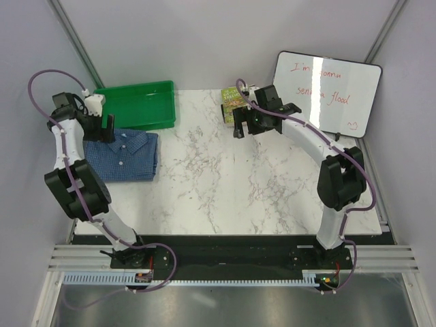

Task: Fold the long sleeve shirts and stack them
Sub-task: Neatly place the folded shirt to the corner

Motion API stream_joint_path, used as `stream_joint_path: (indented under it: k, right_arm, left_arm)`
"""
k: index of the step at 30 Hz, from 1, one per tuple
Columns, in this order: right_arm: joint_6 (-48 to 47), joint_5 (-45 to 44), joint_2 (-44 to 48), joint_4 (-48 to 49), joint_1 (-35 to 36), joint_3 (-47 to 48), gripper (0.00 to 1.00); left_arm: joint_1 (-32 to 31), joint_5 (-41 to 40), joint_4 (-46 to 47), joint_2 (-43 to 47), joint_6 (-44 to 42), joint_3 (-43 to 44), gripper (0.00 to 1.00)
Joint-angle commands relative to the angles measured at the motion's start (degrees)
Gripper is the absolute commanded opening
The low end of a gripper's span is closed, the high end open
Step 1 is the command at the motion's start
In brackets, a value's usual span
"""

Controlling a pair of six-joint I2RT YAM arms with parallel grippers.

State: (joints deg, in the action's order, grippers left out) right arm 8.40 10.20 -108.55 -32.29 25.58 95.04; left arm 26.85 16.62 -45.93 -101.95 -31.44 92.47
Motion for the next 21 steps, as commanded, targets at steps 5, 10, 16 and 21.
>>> stream_joint_path:
  k: [5, 10, 16, 21]
  right_arm:
    - [-2.87, 2.37, 4.66, -2.42, -1.68, -4.60, 0.98]
    - [-3.74, 2.02, 5.81, -2.42, -1.68, -5.92, 0.98]
    - [-3.75, 2.02, 6.69, -2.42, -1.68, -6.80, 0.98]
    - [-4.01, 3.07, 7.04, -2.60, -1.85, -6.45, 0.98]
  left_arm:
    - [0.04, -2.29, 4.88, -6.76, 2.26, -2.99, 0.96]
    - [0.92, -2.39, 6.12, -12.92, 4.28, -1.76, 0.96]
    - [2.06, -2.82, 5.94, -12.48, 3.93, -5.36, 0.96]
    - [1.80, 3.74, 4.37, -6.43, 3.84, -1.86, 0.97]
